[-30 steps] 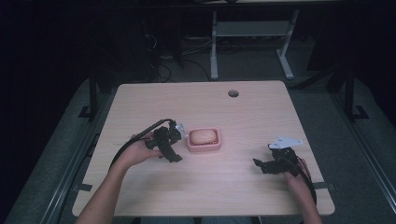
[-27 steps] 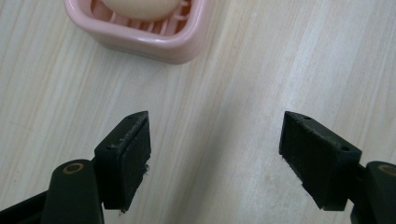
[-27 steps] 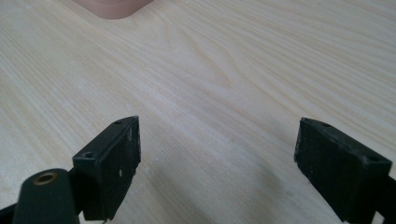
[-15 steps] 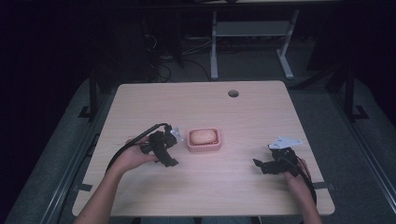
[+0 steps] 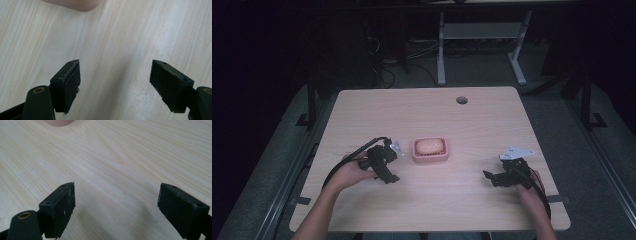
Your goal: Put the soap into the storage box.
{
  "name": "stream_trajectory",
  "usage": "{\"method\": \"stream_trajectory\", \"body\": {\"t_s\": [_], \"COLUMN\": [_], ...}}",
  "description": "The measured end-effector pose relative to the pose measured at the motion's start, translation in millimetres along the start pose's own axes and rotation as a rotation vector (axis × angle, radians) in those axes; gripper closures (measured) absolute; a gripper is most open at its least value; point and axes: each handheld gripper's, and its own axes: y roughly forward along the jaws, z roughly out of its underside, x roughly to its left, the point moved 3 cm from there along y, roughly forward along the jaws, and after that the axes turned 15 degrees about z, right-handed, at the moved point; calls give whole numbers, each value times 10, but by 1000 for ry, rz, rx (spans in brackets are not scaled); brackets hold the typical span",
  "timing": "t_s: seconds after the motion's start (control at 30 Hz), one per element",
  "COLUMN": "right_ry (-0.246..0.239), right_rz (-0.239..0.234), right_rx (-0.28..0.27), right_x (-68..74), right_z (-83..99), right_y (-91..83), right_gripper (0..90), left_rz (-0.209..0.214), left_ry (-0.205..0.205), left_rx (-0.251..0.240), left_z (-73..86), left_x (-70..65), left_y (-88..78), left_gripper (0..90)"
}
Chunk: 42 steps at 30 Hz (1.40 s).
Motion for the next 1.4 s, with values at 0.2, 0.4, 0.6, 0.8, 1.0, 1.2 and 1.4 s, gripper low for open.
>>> {"method": "stream_trajectory", "body": {"t_s": [0.2,0.4,0.6,0.8,1.0,1.2,1.4], "right_ry": [-1,-2,3,4,1,-2,0], "right_rz": [1,2,2,3,4,5,4], "right_rx": [1,2,5,8,10,13,17], "right_x": [3,0,2,-1,2,-1,-2], "right_z": [1,3,8,14,16,21,28], "right_y": [4,6,10,10,14,17,16], "right_gripper": [139,139,139,139,139,139,139], "left_rz": [-5,-3,-12,-20,-26,-29,-41], "left_ry": [0,-6,-16,-21,-29,-37,-47], "left_rx": [-11,-14,-16,-25,-36,-53,-61], "left_z": [52,104,160,244,341,427,536], "left_x": [-40,-52,-64,-91,-127,-177,-227], "left_y": [-10,3,3,9,23,24,14], "left_gripper": [245,245,245,245,245,245,244]}}
